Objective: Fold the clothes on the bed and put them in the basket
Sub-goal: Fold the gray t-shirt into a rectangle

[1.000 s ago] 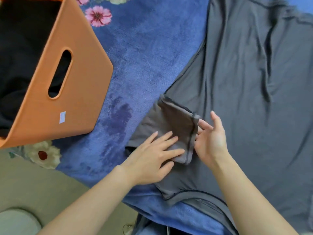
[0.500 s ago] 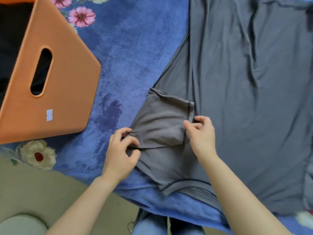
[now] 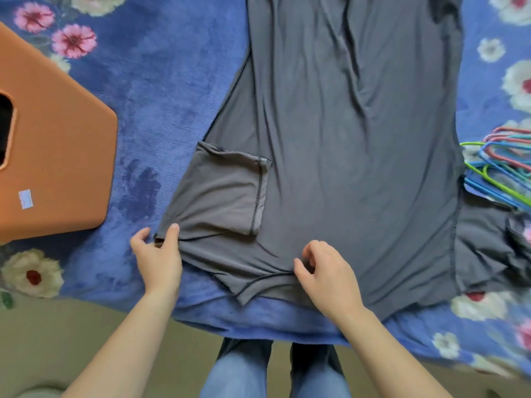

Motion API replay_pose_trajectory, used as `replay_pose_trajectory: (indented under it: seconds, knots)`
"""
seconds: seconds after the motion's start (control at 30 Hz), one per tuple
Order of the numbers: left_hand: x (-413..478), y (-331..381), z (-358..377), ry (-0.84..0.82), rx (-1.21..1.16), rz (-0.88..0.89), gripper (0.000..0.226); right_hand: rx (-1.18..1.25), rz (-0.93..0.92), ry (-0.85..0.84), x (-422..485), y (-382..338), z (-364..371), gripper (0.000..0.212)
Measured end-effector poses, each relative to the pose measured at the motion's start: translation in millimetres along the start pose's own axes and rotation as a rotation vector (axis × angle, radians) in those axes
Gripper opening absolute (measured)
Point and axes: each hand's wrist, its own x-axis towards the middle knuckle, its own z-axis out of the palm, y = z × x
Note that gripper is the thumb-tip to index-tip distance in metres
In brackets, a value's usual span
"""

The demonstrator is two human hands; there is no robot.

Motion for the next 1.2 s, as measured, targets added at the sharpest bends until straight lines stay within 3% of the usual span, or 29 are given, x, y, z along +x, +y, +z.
replay_pose_trajectory:
  seconds: [0.1,0.17,0.23,0.37,0.47,0.53,0.6,0.7,0.77,0.9,0.97,1.03,1.07,1.17,1.2]
  knots:
    - [-29.2,-21.4,16.0,0.009,-0.247,-0.194,0.056,-0.118,-0.110,0.103,-29.8,45.2,-13.1,0.033]
    - [-58.2,-35.4,30.5,-0.018,-0.231,-0.224,0.042,-0.202,-0.156,0.021,-55.3,80.7,-16.5,0.042]
    - [-84.7,-42.4,44.2,0.013,-0.130,-0.199,0.042,-0.351,-0.191,-0.083,-78.5,108.9,-14.0,0.047]
    - [-103.5,-38.1,55.9,0.154,0.026,-0.086,0.039,-0.452,-0.288,-0.051,-93.6,138.4,-5.9,0.008]
    - [-96.6,-45.0,44.8,0.236,0.177,0.009,0.032,-0.414,-0.355,-0.170,-88.2,138.0,-8.8,0.004]
    - [-91.4,-49.4,37.9,0.237,0.292,0.020,0.029,-0.258,-0.260,-0.254,-87.7,138.1,-11.8,0.006]
    - [-93.1,-45.9,42.5,0.245,0.358,0.046,0.032,0.030,-0.005,-0.237,-84.4,144.7,-24.3,0.008]
    - [-121.3,-27.6,65.3,0.337,0.461,0.285,0.058,0.480,0.390,0.123,-78.5,172.1,-57.3,0.016]
    - [-155.1,-19.9,93.8,0.195,0.494,0.563,0.061,0.676,0.636,0.368,-70.3,200.3,-80.9,0.013]
    - [-235.4,-31.5,166.0,-0.385,0.588,1.054,0.043,1.047,1.043,0.676,-48.7,246.1,-126.8,0.048]
    - [-272.9,-39.4,199.7,-0.722,0.662,1.275,0.047,1.222,1.103,0.725,-32.5,262.0,-137.3,0.070]
    - [-296.3,-44.7,224.7,-0.916,0.827,1.414,0.057,1.254,1.045,0.732,-20.4,271.3,-136.8,0.093]
    - [-302.7,-45.9,237.1,-0.931,0.926,1.438,0.062,1.249,0.981,0.738,-18.0,276.7,-139.1,0.088]
    - [-308.0,-35.5,256.8,-0.827,1.086,1.384,0.070,1.289,0.878,0.733,-21.5,287.3,-150.0,0.026]
    - [-307.7,-29.4,259.3,-0.858,1.078,1.326,0.067,1.363,0.862,0.766,-26.4,291.1,-156.0,0.018]
